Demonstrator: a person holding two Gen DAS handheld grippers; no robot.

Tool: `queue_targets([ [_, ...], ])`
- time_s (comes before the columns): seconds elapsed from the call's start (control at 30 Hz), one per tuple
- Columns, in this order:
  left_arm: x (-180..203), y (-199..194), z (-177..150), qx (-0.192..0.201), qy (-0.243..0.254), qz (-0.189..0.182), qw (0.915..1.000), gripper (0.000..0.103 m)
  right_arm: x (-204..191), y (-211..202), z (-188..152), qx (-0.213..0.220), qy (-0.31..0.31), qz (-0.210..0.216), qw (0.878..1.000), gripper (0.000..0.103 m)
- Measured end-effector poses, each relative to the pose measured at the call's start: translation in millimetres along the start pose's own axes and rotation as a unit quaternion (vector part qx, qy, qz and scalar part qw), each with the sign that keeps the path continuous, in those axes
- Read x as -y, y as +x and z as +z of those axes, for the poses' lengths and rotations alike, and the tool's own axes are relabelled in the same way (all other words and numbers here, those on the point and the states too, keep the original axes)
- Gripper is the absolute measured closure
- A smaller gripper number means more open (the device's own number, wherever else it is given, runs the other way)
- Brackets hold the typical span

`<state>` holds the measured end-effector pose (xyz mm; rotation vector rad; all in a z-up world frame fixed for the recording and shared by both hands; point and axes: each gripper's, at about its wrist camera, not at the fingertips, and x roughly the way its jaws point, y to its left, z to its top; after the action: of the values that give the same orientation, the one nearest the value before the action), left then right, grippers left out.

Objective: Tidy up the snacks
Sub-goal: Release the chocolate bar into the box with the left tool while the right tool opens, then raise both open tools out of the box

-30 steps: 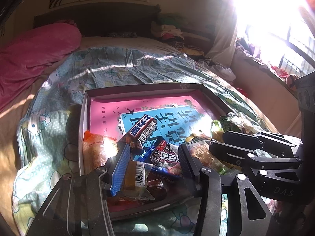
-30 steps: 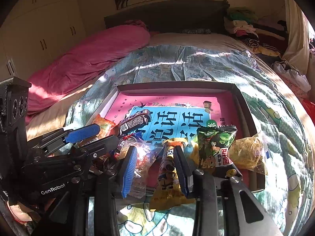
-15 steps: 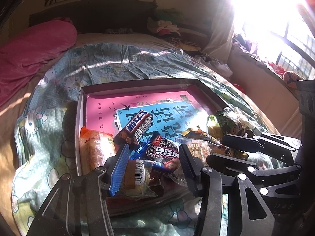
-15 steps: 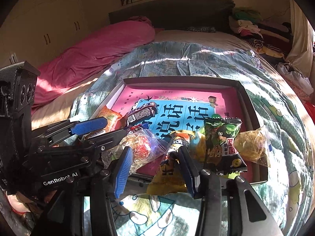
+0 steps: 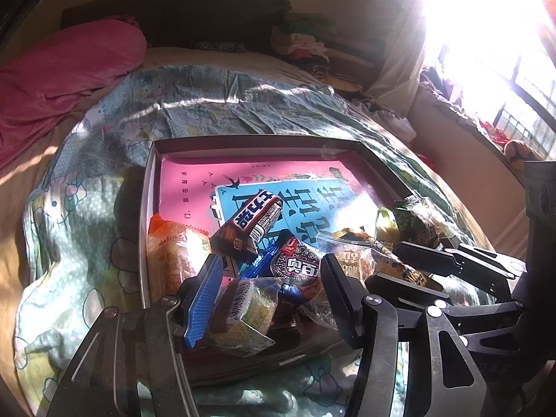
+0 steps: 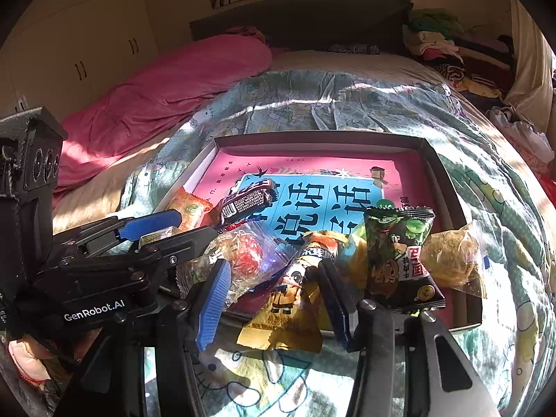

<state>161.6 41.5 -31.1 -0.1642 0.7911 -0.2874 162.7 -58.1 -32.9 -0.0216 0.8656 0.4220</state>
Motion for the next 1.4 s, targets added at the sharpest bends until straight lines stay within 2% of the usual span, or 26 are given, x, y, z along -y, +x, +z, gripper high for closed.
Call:
queue_targets([
  [0.2, -11.0, 2.9, 0.6, -0.007, -0.035, -0.016, 0.9992, 0.04, 2.5, 6.1, 3.3, -0.001, 0.007, 0.003, 1.0, 0.05],
  [0.7, -18.2, 3.6, 2.7, -0.007, -0.053, -0.027, 0.9982, 0.036, 4.4, 18.6, 6.7, -0.007, 0.012, 0.004, 1.0, 0.049],
  [1.4, -3.9, 9.4, -0.1, -0.03, -0.015, -0.027, 0.9991, 0.028, 2.7, 24.6, -1.9, -0.028, -0.011, -0.033, 0.999, 0.049],
])
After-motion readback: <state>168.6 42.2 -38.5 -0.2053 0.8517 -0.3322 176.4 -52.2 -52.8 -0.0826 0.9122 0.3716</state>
